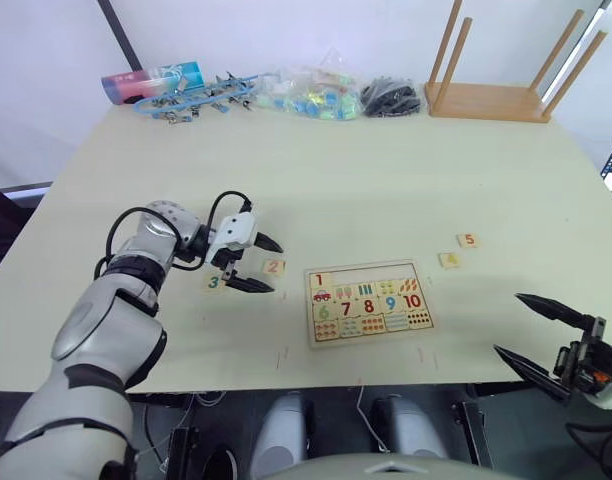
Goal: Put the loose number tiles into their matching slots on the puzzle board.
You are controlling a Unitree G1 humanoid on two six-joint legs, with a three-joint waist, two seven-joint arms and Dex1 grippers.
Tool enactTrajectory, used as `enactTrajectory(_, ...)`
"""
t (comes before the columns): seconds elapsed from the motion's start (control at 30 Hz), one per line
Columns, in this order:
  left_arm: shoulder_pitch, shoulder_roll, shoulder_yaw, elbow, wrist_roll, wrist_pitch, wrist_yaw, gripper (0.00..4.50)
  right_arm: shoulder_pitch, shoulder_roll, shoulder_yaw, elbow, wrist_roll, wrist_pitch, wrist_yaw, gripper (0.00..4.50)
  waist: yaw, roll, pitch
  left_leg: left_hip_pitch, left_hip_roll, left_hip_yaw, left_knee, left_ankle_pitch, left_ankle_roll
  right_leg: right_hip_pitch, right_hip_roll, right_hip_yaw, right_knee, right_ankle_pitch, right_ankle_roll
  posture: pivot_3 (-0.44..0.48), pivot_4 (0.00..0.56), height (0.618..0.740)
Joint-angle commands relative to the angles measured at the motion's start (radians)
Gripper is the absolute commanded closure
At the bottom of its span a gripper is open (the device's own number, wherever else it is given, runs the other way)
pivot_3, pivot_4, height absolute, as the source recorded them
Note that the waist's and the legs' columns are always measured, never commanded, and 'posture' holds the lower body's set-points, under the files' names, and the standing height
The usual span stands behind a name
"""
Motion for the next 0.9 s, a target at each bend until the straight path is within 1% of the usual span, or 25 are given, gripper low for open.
enactTrajectory(0.03, -0.013, 0.009, 0.001, 0.021, 0.013, -0.011, -0.031, 0.05, 0.001, -0.01, -0.026, -0.035, 0.011, -0.008, -0.005, 0.0, 0.0, 0.0, 0.0, 0.0, 0.0, 0.0, 0.0, 0.0, 0.0, 0.0, 0.0, 0.0, 0.0, 0.0, 0.0, 0.0, 0.15, 0.737)
enactTrajectory(0.13, -0.008, 0.01, -0.001, 0.026, 0.013, 0.0, -0.031, 0.05, -0.001, -0.01, -0.023, -0.037, 0.009, -0.007, -0.008, 0.0, 0.0, 0.0, 0.0, 0.0, 0.0, 0.0, 0.0, 0.0, 0.0, 0.0, 0.0, 0.0, 0.0, 0.0, 0.0, 0.0, 0.15, 0.737)
enactTrajectory(0.23, 0.0, 0.014, -0.01, 0.023, 0.015, -0.011, -0.031, 0.83, -0.002, -0.012, -0.024, -0.036, 0.009, -0.007, -0.007, 0.0, 0.0, 0.0, 0.0, 0.0, 0.0, 0.0, 0.0, 0.0, 0.0, 0.0, 0.0, 0.0, 0.0, 0.0, 0.0, 0.0, 0.15, 0.737)
enactTrajectory(0.27, 0.002, 0.016, -0.012, 0.021, 0.013, -0.012, -0.031, 1.21, -0.004, -0.014, -0.025, -0.034, 0.01, -0.006, -0.006, 0.0, 0.0, 0.0, 0.0, 0.0, 0.0, 0.0, 0.0, 0.0, 0.0, 0.0, 0.0, 0.0, 0.0, 0.0, 0.0, 0.0, 0.15, 0.737)
enactTrajectory(0.3, 0.004, 0.019, -0.017, 0.018, 0.015, -0.019, -0.031, 1.74, -0.006, -0.016, -0.025, -0.031, 0.01, -0.006, -0.005, 0.0, 0.0, 0.0, 0.0, 0.0, 0.0, 0.0, 0.0, 0.0, 0.0, 0.0, 0.0, 0.0, 0.0, 0.0, 0.0, 0.0, 0.15, 0.737)
enactTrajectory(0.37, 0.011, 0.027, -0.027, 0.013, 0.014, -0.028, -0.031, 2.64, -0.011, -0.019, -0.024, -0.024, 0.009, -0.007, -0.001, 0.0, -0.001, 0.0, 0.0, 0.0, 0.0, 0.0, 0.0, 0.0, 0.0, 0.0, 0.0, 0.0, 0.0, 0.0, 0.0, 0.0, 0.15, 0.737)
enactTrajectory(0.4, 0.013, 0.029, -0.028, 0.012, 0.012, -0.029, -0.031, 3.18, -0.015, -0.02, -0.023, -0.02, 0.008, -0.007, 0.0, 0.0, -0.001, 0.0, 0.0, 0.0, 0.0, 0.0, 0.0, 0.0, 0.0, 0.0, 0.0, 0.0, 0.0, 0.0, 0.0, 0.0, 0.15, 0.737)
enactTrajectory(0.43, 0.014, 0.029, -0.027, 0.012, 0.01, -0.03, -0.031, 3.52, -0.019, -0.021, -0.021, -0.017, 0.008, -0.008, 0.003, 0.0, -0.001, 0.0, 0.0, 0.0, 0.0, 0.0, 0.0, 0.0, 0.0, 0.0, 0.0, 0.0, 0.0, 0.0, 0.0, 0.0, 0.15, 0.737)
enactTrajectory(0.77, 0.012, 0.041, 0.005, -0.017, -0.003, -0.045, -0.031, 3.53, -0.068, -0.023, 0.0, 0.018, 0.0, -0.005, 0.019, 0.0, -0.001, 0.0, 0.0, 0.0, 0.0, 0.0, 0.0, 0.0, 0.0, 0.0, 0.0, 0.0, 0.0, 0.0, 0.0, 0.0, 0.15, 0.737)
enactTrajectory(0.83, 0.009, 0.049, 0.027, -0.051, -0.038, 0.01, -0.031, 3.53, -0.076, -0.019, 0.005, 0.021, -0.002, -0.006, 0.021, 0.0, -0.001, 0.0, 0.0, 0.0, 0.0, 0.0, 0.0, 0.0, 0.0, 0.0, 0.0, 0.0, 0.0, 0.0, 0.0, 0.0, 0.15, 0.737)
enactTrajectory(0.9, 0.016, 0.069, 0.035, -0.12, -0.104, 0.086, -0.031, 3.53, -0.083, -0.018, 0.011, 0.029, -0.002, -0.008, 0.025, 0.0, -0.001, 0.0, 0.0, 0.0, 0.0, 0.0, 0.0, 0.0, 0.0, 0.0, 0.0, 0.0, 0.0, 0.0, 0.0, 0.0, 0.15, 0.737)
